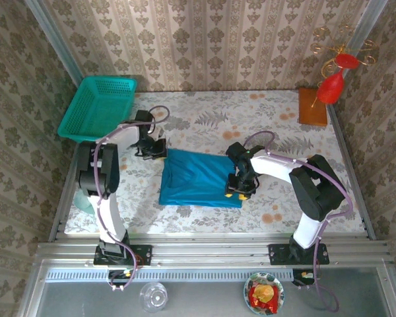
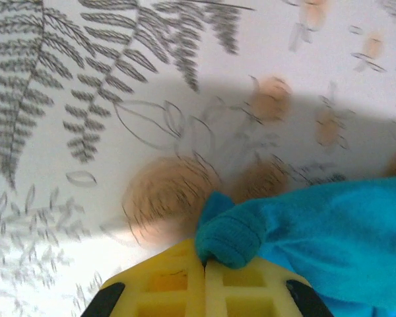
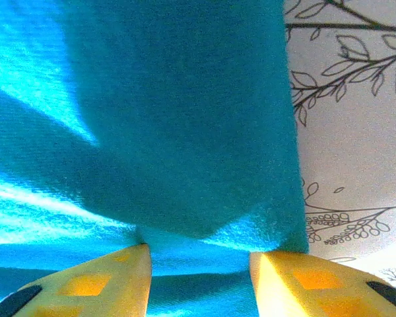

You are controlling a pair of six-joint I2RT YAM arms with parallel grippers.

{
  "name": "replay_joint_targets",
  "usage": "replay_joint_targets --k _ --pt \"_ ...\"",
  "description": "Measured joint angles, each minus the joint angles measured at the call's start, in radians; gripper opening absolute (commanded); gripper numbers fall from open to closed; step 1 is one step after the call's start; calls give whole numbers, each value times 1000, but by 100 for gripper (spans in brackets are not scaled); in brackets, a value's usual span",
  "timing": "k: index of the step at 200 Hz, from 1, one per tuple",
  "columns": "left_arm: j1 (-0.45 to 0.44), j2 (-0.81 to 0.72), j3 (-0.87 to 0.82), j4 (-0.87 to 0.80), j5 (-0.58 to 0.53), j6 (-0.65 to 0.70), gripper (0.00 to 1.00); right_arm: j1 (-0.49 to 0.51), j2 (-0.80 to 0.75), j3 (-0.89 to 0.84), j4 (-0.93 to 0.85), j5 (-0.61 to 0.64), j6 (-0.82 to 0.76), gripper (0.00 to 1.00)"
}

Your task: Fold the inside-out t-shirt

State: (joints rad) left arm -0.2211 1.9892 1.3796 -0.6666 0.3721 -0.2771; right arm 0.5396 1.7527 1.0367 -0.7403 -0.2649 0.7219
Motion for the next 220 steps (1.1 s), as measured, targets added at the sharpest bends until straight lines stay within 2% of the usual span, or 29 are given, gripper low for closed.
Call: replay_joint_targets --k 29,55,90,125,160,199,220 --pt "8 29 19 -14 -9 1 31 0 -2 0 -1 0 -9 47" --pt "14 -55 -15 -18 -20 3 38 0 -10 0 -5 0 -11 48" --pt "5 -264 -131 -38 -5 0 37 0 -22 29 -32 0 -11 48" --pt "-63 -407 -287 -86 -11 -35 31 2 -56 76 -43 -1 -11 48" --pt "-128 -459 -426 -126 -22 -91 27 2 -62 85 -42 -5 -10 48" --pt "-165 -460 -489 -119 -23 -129 28 10 -55 85 -41 -23 -10 47" --pt "-172 -445 -498 -106 -21 -142 19 15 -48 85 -32 -31 -10 47"
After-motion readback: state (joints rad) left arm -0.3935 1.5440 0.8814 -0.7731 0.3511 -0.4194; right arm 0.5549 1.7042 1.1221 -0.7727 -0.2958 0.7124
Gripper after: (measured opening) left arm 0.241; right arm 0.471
